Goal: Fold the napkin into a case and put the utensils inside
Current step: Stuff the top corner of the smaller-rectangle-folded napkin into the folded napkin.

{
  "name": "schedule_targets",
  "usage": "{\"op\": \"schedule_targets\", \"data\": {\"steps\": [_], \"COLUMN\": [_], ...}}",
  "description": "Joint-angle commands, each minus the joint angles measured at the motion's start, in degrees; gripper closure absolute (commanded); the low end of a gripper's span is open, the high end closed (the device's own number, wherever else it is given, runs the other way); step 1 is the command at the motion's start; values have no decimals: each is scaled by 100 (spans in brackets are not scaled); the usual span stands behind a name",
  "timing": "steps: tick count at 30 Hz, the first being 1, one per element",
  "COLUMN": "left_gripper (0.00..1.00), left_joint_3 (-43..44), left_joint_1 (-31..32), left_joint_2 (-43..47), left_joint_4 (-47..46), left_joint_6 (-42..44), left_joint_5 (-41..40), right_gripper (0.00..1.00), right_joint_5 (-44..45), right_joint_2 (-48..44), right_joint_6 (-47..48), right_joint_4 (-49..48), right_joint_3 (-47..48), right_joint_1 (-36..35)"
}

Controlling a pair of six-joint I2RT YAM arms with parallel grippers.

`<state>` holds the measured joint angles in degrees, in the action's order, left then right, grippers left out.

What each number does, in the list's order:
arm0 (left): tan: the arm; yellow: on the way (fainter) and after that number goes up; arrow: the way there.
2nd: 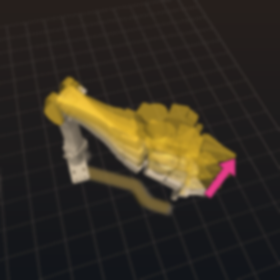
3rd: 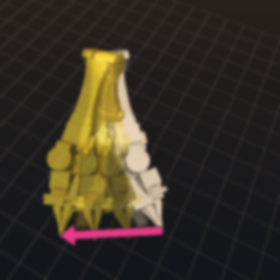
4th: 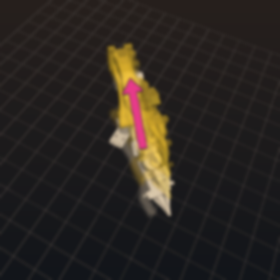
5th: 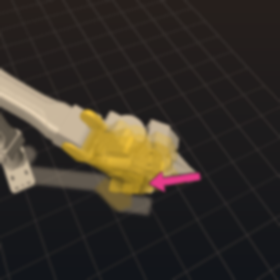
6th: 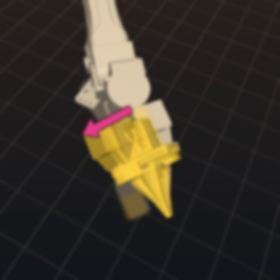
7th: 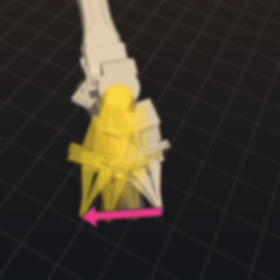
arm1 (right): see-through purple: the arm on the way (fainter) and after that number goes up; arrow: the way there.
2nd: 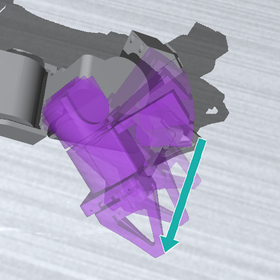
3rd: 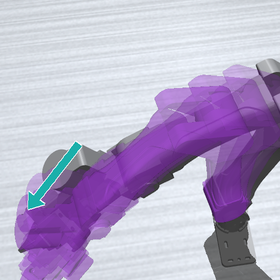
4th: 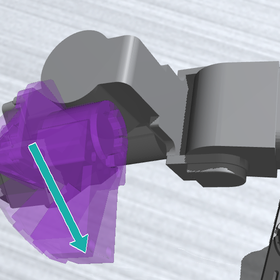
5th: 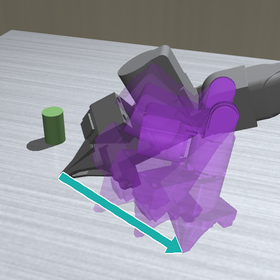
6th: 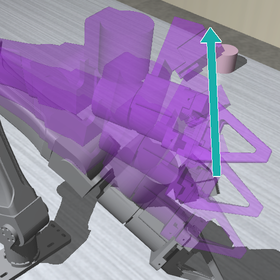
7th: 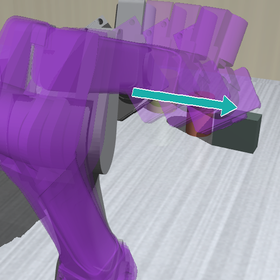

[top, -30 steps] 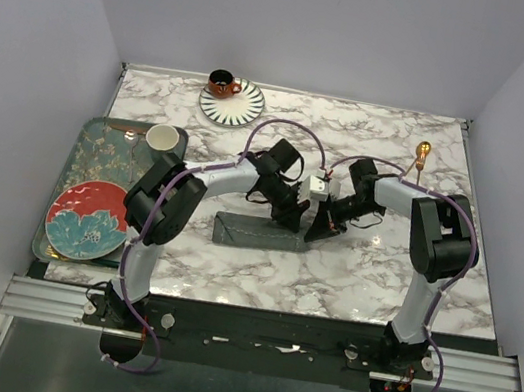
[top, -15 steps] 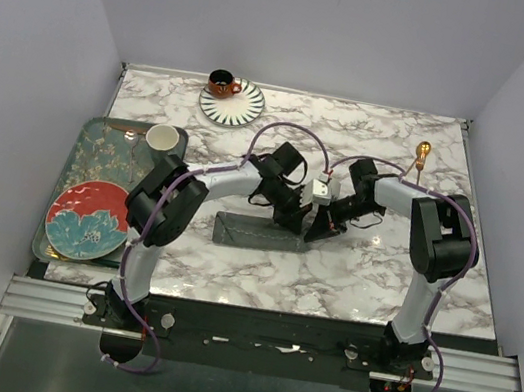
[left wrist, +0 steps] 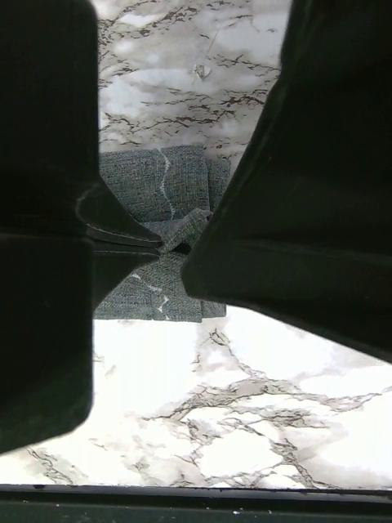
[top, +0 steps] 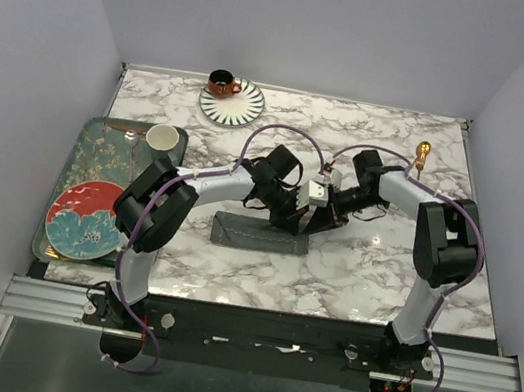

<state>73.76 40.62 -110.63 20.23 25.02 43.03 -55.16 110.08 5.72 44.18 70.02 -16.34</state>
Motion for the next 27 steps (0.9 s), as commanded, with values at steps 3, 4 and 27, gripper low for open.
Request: {"op": "schedule_targets", "data": {"steps": [3,4,27], "left_gripper": [100,100,100], "left_joint_3": [-204,-239,-1047], "left_joint_1": [25,34,271], "left_joint_2": [393,419,973], "left_joint_4": [-318,-326,-827], "left_joint_6": [-146,-137,-901], "left_joint_5": [-110,-93,-400], "right_gripper": [71,71,73], "right_joint_5": [-215,-180,875], "right_joint_2": [-198,-180,417], "right_joint_6": [62,-8,-484], "right_joint_4": [240,196,-323], "right_joint_3": [258,258,390], "right_joint_1": [105,113,-519]}}
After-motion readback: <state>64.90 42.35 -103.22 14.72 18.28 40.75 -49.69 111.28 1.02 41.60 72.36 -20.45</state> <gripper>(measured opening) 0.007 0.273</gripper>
